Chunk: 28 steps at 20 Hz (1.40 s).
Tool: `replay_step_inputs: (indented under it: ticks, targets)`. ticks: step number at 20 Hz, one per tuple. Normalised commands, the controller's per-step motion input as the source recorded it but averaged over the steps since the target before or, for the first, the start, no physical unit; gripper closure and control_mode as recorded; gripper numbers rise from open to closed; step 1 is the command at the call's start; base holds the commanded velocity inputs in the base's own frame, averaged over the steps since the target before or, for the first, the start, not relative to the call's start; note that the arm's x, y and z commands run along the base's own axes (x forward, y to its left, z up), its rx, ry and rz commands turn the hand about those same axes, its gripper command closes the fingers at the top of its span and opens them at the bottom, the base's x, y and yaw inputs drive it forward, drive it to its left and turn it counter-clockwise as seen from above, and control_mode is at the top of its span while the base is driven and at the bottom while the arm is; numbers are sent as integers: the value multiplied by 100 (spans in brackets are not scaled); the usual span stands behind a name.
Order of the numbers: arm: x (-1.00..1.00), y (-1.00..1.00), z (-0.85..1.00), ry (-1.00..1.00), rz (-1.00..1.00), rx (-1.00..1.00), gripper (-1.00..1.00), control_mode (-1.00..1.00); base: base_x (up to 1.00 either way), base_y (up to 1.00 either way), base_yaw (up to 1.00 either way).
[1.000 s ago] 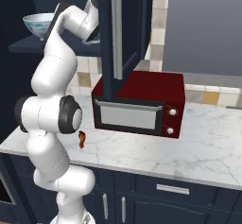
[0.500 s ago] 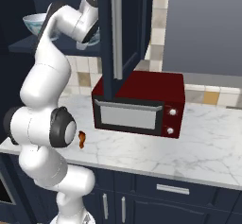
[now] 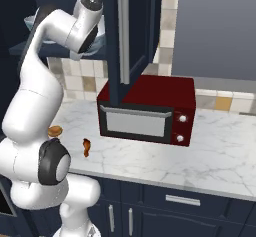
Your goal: Pick both bowls and place them on the counter. Then place the chicken drumstick in one bowl and place the bread in the other bowl.
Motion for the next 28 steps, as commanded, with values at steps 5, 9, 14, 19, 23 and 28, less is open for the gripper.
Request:
replay_step_inputs:
  ticks: [5,9,14,19,23,28]
  targets:
    - [-82,3,2,5,1,0,100,-100,0,0,0]
    - [-84,1,-2,2,5,0,100,-100,0,0,0]
    - [-82,0,-7,3,4,0,100,-100,0,0,0]
    - [-63,4,-31,8,0,0,100,-100,0,0,0]
    - [-34,16,-43,6,-2,0,100,-100,0,0,0]
    - [-1,20,-41,13,-23,0,100,-100,0,0,0]
